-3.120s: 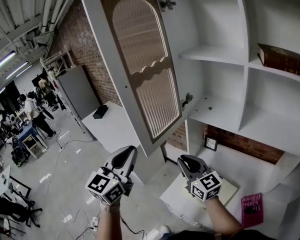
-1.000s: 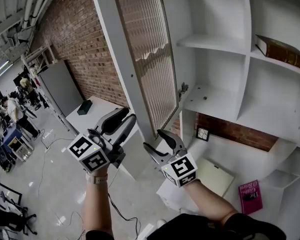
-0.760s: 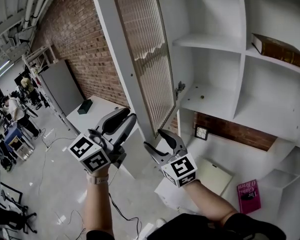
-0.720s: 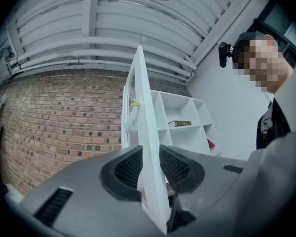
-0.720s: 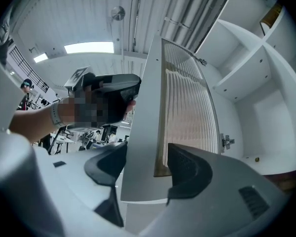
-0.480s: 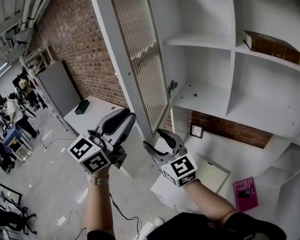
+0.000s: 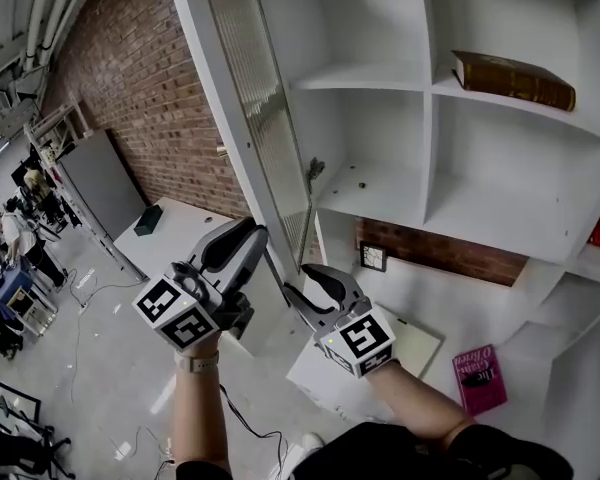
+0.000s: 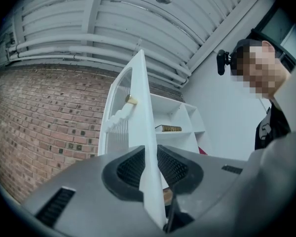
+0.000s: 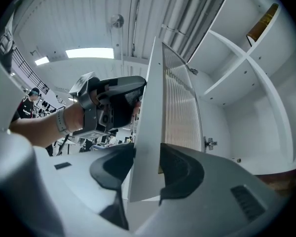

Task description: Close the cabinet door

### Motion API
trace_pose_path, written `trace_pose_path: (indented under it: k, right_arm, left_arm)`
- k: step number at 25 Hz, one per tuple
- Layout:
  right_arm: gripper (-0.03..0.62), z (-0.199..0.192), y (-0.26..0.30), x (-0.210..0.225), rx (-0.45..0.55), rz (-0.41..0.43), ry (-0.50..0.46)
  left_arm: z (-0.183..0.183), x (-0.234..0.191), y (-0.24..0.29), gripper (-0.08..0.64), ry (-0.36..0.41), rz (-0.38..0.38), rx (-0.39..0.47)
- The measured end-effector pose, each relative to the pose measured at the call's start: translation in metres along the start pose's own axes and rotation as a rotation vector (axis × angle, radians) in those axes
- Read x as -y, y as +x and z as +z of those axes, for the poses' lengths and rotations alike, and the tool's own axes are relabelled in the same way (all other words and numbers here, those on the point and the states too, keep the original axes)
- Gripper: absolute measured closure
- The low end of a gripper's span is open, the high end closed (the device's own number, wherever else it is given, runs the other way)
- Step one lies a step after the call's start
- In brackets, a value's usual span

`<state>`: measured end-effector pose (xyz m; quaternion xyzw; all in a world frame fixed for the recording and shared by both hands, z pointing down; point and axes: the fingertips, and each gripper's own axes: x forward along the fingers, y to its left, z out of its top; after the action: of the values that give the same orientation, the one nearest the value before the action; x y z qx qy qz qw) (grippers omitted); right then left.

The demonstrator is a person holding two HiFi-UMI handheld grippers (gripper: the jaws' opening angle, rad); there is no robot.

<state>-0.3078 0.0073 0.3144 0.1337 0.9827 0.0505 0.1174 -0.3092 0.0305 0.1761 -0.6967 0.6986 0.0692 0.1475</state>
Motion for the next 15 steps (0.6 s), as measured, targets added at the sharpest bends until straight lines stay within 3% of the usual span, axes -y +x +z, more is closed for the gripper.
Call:
trace_pose_path:
  k: [15]
  right_arm:
    - [0.529,0.008,-0.057,0.033,0.005,-0.034,-0.011]
  left_arm:
    - [-0.022,0.044,0.050,0.476,-0.001,-0.059,-0.019]
